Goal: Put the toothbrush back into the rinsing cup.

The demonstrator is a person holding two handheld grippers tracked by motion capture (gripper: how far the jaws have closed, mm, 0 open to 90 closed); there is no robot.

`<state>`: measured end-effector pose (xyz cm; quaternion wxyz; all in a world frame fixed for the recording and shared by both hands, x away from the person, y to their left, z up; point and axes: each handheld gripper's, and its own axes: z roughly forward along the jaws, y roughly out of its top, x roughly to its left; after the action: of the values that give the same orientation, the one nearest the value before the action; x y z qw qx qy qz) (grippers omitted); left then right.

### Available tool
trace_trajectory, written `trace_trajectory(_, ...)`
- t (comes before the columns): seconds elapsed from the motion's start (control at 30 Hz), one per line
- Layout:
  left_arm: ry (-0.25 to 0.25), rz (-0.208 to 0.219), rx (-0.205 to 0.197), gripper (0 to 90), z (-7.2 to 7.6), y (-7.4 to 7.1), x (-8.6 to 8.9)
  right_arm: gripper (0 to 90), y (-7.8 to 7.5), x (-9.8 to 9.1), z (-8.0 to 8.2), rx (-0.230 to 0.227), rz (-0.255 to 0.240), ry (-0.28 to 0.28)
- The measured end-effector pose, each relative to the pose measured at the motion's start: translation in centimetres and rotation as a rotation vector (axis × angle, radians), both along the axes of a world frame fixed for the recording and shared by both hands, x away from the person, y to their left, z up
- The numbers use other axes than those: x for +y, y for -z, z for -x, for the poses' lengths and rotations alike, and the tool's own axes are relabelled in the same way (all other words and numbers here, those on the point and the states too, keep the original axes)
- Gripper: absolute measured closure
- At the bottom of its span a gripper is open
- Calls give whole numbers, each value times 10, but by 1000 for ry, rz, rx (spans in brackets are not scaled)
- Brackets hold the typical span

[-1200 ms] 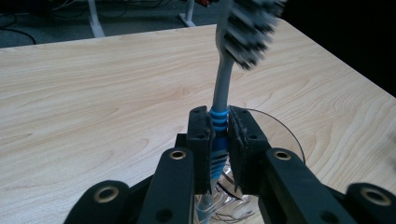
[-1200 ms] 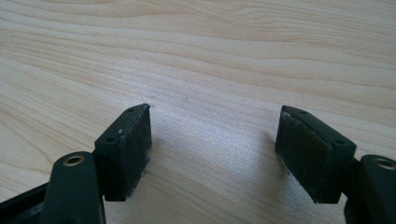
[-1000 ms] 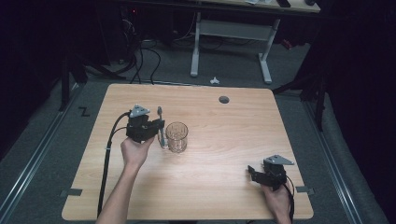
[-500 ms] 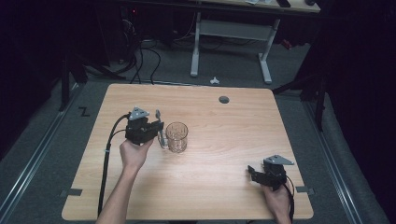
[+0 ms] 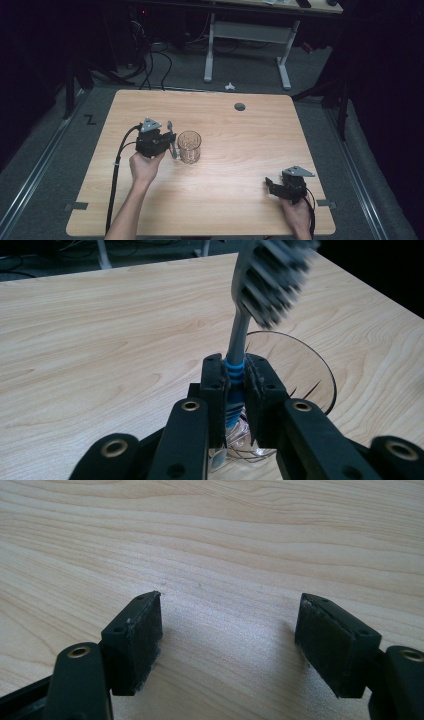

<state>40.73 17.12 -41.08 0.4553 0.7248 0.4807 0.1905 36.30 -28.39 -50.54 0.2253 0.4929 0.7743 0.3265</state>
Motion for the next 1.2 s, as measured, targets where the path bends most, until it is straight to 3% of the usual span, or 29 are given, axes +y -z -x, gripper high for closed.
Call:
trace_trajectory(1.0, 8, -41, 20, 788, -1, 8, -7, 270, 0, 0, 0, 1, -1, 1)
trace_trajectory(1.2, 5, -51, 14, 702, 0, 8, -8, 270, 0, 0, 0, 1, -1, 1)
